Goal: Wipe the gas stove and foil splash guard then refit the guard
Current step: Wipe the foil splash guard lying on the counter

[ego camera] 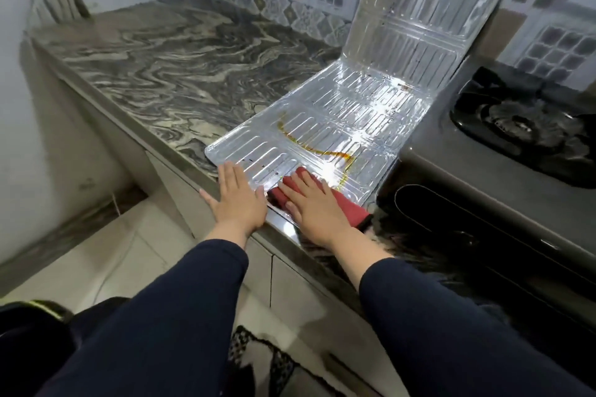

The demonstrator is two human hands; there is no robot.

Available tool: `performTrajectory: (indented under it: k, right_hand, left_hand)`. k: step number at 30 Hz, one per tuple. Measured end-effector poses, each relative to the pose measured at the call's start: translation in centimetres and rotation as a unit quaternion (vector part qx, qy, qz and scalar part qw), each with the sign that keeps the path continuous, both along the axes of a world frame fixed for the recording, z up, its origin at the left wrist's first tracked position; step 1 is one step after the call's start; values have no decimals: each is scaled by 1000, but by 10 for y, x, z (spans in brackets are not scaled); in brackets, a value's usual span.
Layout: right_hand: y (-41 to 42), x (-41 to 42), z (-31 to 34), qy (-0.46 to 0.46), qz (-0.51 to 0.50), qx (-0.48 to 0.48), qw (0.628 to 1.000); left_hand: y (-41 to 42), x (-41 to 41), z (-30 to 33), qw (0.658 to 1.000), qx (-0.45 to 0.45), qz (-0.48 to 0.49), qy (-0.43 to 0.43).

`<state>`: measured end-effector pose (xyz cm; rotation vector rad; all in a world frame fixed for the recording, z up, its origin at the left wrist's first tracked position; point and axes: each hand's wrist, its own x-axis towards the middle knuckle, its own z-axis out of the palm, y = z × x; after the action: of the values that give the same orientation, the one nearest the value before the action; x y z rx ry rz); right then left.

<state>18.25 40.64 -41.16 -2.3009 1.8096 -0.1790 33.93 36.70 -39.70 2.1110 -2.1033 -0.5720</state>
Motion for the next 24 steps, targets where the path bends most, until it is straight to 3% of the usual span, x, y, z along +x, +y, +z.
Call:
performTrajectory:
  k: [9,13,18,24]
  right_hand:
    - [-24,17,-5,32,12,-18,999]
    - [-26,3,3,-45,1,-9,999]
    - [-70,-35,3,-43,-160,-26,986]
    - [-131,-70,-3,-22,-319,-26,947]
  left_hand:
    - [-43,1,-15,998,-24,63,12]
    - [-46,-3,-24,995,-54,78,-31]
    - [-47,-2,-27,993,-49,73,-82]
    - [-45,-1,-29,993,-59,75,-74]
